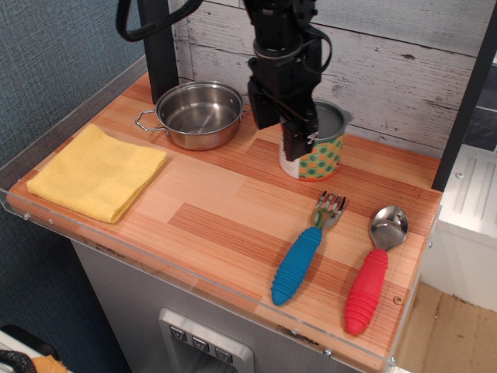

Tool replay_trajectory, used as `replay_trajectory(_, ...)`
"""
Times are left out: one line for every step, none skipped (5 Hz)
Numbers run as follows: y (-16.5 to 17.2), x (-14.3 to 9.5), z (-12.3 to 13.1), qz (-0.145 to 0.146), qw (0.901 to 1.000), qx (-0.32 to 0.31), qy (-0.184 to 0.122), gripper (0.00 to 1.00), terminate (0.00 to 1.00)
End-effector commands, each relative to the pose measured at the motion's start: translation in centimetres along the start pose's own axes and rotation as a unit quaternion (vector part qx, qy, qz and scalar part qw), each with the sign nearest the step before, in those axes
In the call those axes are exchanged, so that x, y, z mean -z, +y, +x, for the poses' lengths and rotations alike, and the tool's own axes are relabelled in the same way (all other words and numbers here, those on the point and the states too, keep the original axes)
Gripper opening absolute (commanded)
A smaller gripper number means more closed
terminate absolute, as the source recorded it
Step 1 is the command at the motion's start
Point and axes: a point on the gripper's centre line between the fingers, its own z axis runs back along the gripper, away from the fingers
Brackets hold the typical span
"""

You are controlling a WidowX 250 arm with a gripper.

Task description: Place the can behind the blue fork

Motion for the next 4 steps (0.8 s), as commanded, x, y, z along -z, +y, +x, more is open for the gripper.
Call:
replay_trajectory(-0.4,-1.4,2.8,0.002,0.9996,0.019,-0.023,1.0,0.0)
replay_trajectory(-0.4,-2.0,2.7,0.01,0.9998,0.003,-0.019,1.0,0.0)
replay_trajectory(0.1,-3.6,1.6,0.018,0.9991,-0.028,-0.025,1.0,0.0)
replay_trajectory(0.3,-6.0,0.2,0.02,0.9969,-0.069,-0.032,1.0,0.0)
